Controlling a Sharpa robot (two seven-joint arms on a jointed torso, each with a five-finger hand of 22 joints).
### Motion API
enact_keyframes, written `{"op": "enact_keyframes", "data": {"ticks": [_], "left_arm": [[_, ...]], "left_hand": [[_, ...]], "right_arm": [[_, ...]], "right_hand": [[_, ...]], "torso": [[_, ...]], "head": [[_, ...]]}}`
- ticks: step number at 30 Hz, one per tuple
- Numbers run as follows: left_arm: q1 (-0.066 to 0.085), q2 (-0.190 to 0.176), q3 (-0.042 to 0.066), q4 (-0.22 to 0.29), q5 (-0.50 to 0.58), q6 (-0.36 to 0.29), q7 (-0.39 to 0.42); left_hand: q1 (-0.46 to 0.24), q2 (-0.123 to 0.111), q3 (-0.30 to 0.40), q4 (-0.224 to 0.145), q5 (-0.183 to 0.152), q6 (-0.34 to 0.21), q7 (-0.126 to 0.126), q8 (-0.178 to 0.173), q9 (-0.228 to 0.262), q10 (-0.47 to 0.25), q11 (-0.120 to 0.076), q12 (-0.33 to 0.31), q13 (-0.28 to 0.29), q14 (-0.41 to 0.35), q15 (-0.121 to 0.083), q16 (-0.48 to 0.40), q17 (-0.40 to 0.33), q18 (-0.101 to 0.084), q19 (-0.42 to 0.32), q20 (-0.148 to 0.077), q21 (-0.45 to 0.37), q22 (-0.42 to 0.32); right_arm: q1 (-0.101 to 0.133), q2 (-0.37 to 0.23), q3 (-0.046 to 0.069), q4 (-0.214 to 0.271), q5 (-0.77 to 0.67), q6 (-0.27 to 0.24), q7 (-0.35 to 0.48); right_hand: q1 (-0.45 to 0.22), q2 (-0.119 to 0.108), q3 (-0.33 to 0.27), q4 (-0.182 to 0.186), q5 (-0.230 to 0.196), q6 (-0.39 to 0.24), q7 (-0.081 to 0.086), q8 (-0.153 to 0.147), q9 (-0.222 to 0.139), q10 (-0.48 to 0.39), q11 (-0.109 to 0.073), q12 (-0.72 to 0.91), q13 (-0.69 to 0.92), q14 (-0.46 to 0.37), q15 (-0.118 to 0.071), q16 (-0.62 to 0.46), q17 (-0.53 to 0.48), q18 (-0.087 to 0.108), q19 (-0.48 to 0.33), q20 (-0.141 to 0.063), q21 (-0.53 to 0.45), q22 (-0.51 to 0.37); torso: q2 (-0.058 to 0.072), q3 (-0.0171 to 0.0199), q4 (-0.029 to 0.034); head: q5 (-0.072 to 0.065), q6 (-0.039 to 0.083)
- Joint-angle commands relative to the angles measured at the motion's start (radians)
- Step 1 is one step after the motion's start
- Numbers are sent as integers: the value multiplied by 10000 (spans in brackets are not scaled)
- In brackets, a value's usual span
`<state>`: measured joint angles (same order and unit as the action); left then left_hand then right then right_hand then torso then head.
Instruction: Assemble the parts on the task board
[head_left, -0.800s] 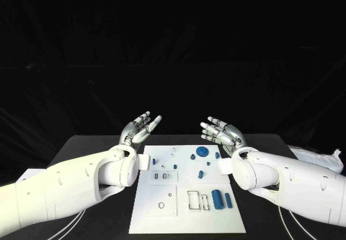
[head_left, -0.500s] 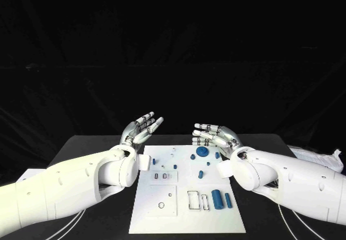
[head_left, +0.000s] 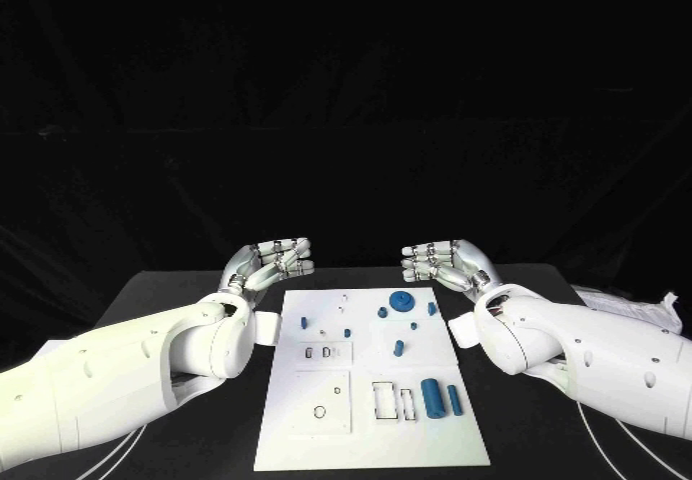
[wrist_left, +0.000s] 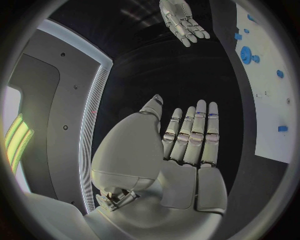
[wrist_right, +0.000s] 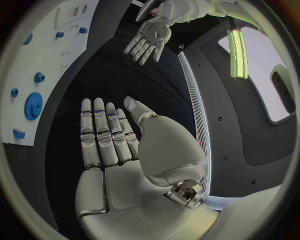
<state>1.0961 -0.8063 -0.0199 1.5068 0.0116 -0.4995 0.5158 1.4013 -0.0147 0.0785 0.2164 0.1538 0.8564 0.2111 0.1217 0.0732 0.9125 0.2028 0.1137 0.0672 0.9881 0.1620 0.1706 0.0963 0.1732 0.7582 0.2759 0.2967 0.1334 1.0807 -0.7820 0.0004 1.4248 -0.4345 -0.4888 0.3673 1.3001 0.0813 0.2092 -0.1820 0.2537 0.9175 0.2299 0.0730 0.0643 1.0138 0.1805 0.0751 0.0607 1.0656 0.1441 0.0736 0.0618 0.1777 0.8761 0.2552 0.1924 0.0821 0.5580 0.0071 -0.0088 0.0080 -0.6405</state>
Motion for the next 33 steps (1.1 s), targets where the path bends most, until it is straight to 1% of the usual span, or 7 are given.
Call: {"op": "enact_keyframes", "data": {"ticks": [1, 8, 12, 19, 24, 27, 33], "left_arm": [[33, -155, 8, 243, 19, 597, 92], [93, -648, 13, 958, 6, 901, -124], [123, -850, 32, 1415, 182, 915, -142], [137, -1005, 50, 1930, 476, 1032, -182], [138, -1013, 68, 2002, 599, 1145, -208], [138, -1060, 84, 2074, 664, 1186, -219], [139, -1150, 116, 2288, 711, 1245, -245]], "left_hand": [[109, 34, -5, -128, 48, 461, 289, 71, -7, 495, -129, 89, 10, 554, -180, 114, 63, 128, 693, -181, 269, 60], [139, 77, -42, -268, 47, 934, 146, 14, -56, 1172, -335, 23, 24, 1499, -462, 246, 343, 126, 1595, -479, 542, 75], [139, 79, -52, -297, 48, 1002, 112, -39, -67, 1297, -381, -36, 24, 1764, -539, 291, 470, 120, 1822, -559, 616, 82], [153, 72, -50, -313, 49, 998, 99, -54, -70, 1297, -386, -55, 21, 1758, -538, 273, 480, 115, 1834, -564, 615, 78], [157, 82, -45, -317, 50, 1000, 94, -60, -71, 1298, -389, -63, 20, 1758, -539, 265, 486, 115, 1843, -567, 616, 77], [159, 87, -43, -319, 50, 1000, 93, -63, -71, 1298, -389, -68, 19, 1761, -541, 263, 489, 114, 1849, -569, 617, 76], [161, 90, -41, -323, 50, 999, 93, -69, -72, 1296, -390, -76, 18, 1766, -543, 261, 495, 115, 1858, -572, 619, 76]], "right_arm": [[71, -39, 37, -44, -1976, -293, -238], [341, -95, 145, -158, -4811, -196, -1331], [476, -125, 200, -125, -6456, -107, -2132], [697, -37, 267, -22, -9341, 940, -3685], [833, 69, 281, -17, -10853, 1582, -4429], [908, 136, 284, -14, -11470, 1891, -4685], [1024, 240, 286, 47, -12283, 2500, -5003]], "right_hand": [[-208, -416, 948, -323, 20, 803, -118, -58, 21, 923, -246, -98, 15, 982, -313, 10, 41, 80, 817, -324, 339, 8], [-196, -627, 1415, -480, -164, 1235, -328, -13, 50, 1722, -525, -62, 48, 2205, -742, 340, 220, 71, 1698, -795, 994, 274], [-92, -751, 1417, -556, -192, 1335, -374, -36, 42, 1873, -592, -111, 36, 2584, -868, 423, 306, 51, 1946, -968, 1333, 448], [29, -982, 1146, -587, -404, 1546, -534, -31, 46, 2236, -798, -83, 54, 3760, -1231, 871, 666, 54, 2756, -1381, 2409, 1025], [44, -1041, 996, -470, -490, 1687, -691, -70, 31, 2434, -991, -126, 41, 4391, -1461, 1973, 1455, 23, 3211, -1763, 3594, 1722], [10, -1113, 1024, -415, -515, 1645, -709, -90, 21, 2352, -988, -144, 32, 4465, -1491, 2558, 1868, 28, 3155, -1815, 3985, 1973], [-226, -1247, 1040, -164, -710, 1483, -728, -90, 20, 1832, -933, -139, 28, 4455, -1463, 3181, 2349, 32, 3103, -1761, 4369, 2210]], "torso": [[194, 10, -9], [564, 0, -5], [813, -24, 77], [1230, -52, 173], [1428, -55, 215], [1517, -54, 215], [1697, -68, 283]], "head": [[-16, 43], [-79, 214], [-188, 357], [-352, 483], [-442, 572], [-476, 582], [-559, 623]]}}
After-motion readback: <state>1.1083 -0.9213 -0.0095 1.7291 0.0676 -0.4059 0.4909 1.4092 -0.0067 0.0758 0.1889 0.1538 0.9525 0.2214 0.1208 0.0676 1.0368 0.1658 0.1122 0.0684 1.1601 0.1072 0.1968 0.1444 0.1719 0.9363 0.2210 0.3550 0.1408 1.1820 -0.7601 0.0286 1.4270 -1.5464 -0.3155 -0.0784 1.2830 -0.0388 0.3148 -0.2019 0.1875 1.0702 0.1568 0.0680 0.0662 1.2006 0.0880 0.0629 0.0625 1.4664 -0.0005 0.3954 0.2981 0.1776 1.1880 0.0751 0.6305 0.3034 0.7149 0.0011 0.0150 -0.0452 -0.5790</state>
